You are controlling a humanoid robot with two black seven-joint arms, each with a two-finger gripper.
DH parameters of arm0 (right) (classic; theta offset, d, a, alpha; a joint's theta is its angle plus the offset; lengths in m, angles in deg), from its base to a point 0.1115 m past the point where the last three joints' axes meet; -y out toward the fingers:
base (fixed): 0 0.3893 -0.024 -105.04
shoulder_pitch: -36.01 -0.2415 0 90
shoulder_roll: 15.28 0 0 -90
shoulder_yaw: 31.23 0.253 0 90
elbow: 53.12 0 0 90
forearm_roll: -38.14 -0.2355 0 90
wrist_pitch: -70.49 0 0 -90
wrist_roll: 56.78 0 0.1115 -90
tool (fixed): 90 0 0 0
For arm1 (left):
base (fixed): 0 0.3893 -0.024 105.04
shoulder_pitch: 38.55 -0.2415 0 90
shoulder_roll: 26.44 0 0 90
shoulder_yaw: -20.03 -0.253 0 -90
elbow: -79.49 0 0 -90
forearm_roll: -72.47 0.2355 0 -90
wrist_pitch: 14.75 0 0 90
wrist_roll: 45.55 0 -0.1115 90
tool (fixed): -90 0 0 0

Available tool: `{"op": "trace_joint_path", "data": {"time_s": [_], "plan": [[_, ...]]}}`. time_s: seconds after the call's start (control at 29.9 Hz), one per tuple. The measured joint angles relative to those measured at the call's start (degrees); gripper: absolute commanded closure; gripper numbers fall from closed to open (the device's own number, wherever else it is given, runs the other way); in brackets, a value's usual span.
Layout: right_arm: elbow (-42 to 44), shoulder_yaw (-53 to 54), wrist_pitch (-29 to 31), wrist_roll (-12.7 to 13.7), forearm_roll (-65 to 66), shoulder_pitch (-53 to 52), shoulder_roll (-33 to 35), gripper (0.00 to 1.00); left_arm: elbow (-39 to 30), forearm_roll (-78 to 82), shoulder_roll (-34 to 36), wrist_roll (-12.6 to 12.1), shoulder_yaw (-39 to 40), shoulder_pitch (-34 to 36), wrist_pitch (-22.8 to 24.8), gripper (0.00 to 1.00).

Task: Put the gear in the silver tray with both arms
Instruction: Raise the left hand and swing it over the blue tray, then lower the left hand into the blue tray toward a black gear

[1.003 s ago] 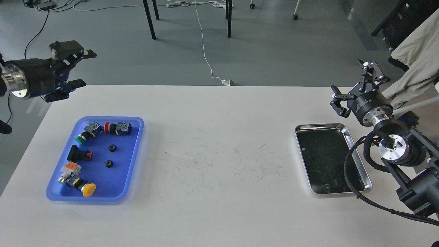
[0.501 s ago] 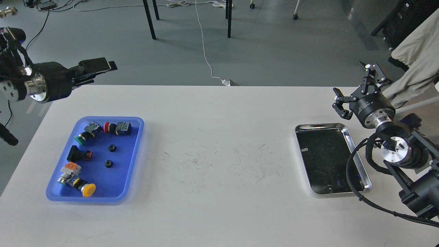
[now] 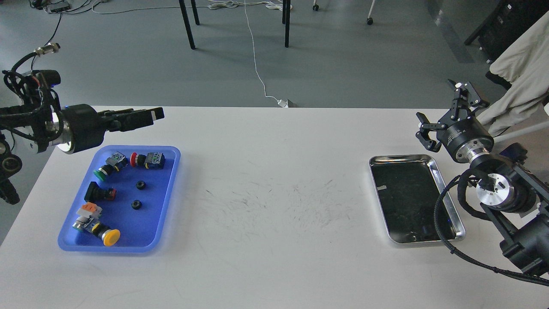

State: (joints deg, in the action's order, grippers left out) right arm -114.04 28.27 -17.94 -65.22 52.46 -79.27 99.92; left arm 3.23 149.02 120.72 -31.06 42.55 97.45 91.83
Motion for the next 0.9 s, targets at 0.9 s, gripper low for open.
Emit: {"op": "trace_joint_path", "data": {"time_s": [0.9], "plan": [[-0.2, -0.2, 0.0, 0.0, 1.4, 0.5, 1.3, 0.01, 5.3, 20.8, 0.4, 8.4, -3.9, -1.1, -7.9, 0.02]]}}
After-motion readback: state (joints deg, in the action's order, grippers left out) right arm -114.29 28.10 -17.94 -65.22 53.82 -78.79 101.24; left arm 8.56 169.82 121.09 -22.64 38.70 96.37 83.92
